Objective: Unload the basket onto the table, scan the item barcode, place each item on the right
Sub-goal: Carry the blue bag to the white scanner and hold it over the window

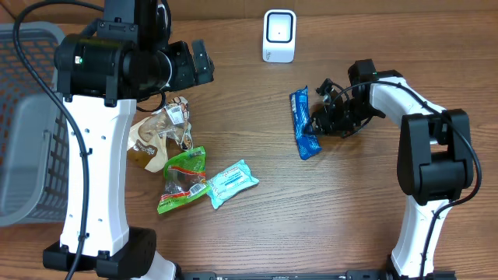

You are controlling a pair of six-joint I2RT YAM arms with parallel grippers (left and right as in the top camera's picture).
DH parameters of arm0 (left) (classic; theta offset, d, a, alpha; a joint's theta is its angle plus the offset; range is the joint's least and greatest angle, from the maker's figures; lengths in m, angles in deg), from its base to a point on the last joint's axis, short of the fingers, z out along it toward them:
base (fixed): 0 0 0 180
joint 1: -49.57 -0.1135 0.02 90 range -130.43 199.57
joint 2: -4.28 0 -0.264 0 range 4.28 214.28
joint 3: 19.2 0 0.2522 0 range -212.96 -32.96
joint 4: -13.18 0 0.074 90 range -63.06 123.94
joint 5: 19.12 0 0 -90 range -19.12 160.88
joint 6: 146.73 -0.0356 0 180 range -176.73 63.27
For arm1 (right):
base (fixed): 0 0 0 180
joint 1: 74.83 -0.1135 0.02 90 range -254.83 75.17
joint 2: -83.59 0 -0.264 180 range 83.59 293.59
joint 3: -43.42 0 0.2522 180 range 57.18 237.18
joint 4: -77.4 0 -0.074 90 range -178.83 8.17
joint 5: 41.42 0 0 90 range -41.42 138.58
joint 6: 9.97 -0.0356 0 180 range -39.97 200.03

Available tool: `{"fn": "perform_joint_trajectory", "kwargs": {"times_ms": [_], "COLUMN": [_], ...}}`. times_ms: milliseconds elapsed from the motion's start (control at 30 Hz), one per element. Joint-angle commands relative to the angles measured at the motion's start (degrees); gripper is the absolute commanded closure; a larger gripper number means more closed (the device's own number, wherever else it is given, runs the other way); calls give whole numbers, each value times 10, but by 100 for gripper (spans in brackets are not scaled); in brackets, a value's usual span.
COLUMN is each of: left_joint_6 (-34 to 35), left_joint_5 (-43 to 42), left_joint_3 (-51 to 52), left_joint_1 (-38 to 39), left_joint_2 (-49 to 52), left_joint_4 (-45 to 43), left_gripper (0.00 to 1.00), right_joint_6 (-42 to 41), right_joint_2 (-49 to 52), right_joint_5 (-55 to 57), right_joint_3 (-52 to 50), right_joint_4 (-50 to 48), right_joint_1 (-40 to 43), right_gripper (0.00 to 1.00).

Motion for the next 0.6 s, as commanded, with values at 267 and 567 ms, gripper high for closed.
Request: {"fn": "perform_joint_trajectory", "kwargs": {"times_ms": [267,567], "left_joint_6": [1,1], "left_joint_5": [4,3], "left_joint_3": [-3,-3], "left_joint_1": [1,1], "left_joint_2": [3,3], "left_joint_4": [-2,-2], "left_gripper": [0,1], "right_joint_6": [-128,-170], "right_joint_2": [-3,-4], "right_joint_5": [89,113], "right_joint_3": [2,0], "right_joint_4": [-91,-68], "right_joint_1": [-76,-88], "right_gripper": [48,81]}}
